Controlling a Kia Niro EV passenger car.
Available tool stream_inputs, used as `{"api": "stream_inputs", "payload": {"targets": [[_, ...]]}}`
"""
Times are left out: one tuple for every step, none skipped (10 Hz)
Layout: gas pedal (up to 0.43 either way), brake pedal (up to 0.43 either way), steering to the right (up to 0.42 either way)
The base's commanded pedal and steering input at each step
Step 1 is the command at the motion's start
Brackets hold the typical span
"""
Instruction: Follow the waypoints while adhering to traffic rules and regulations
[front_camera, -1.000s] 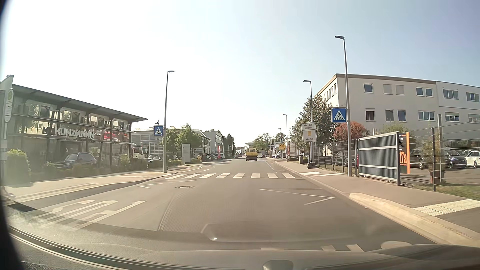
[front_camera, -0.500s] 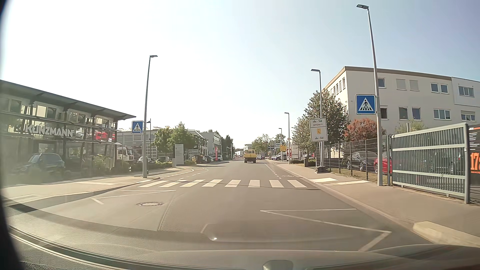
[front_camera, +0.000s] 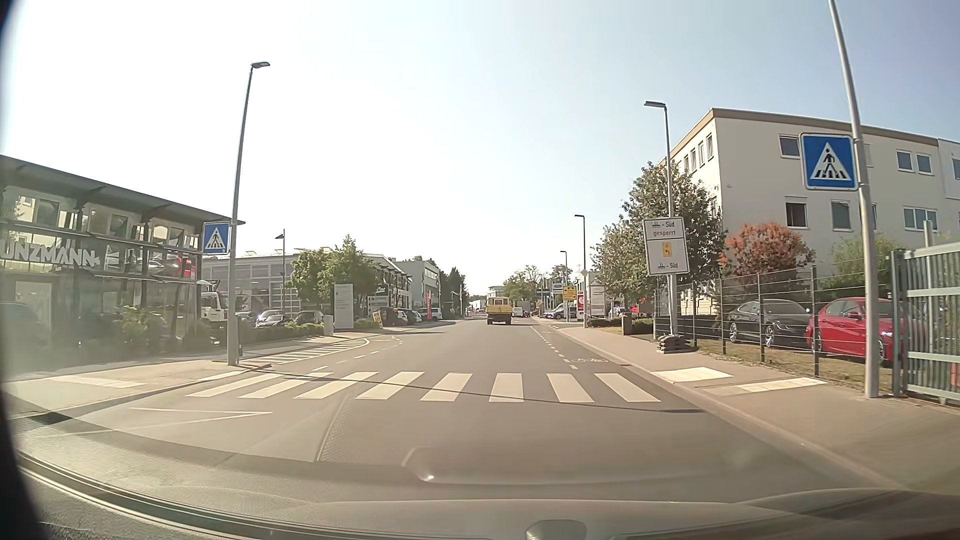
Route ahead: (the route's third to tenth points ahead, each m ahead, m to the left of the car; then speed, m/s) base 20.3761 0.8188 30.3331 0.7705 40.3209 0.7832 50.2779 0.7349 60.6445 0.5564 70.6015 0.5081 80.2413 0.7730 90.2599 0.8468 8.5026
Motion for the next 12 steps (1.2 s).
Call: {"api": "stream_inputs", "payload": {"targets": [[0.059,0.018,-0.008],[0.059,0.012,-0.008],[0.059,0.012,-0.008],[0.059,0.018,-0.007],[0.059,0.012,-0.007],[0.059,0.012,-0.008],[0.059,0.018,-0.007],[0.079,0.018,-0.007],[0.079,0.018,-0.007],[0.087,0.018,-0.007],[0.087,0.018,-0.007],[0.087,0.012,-0.007]]}}
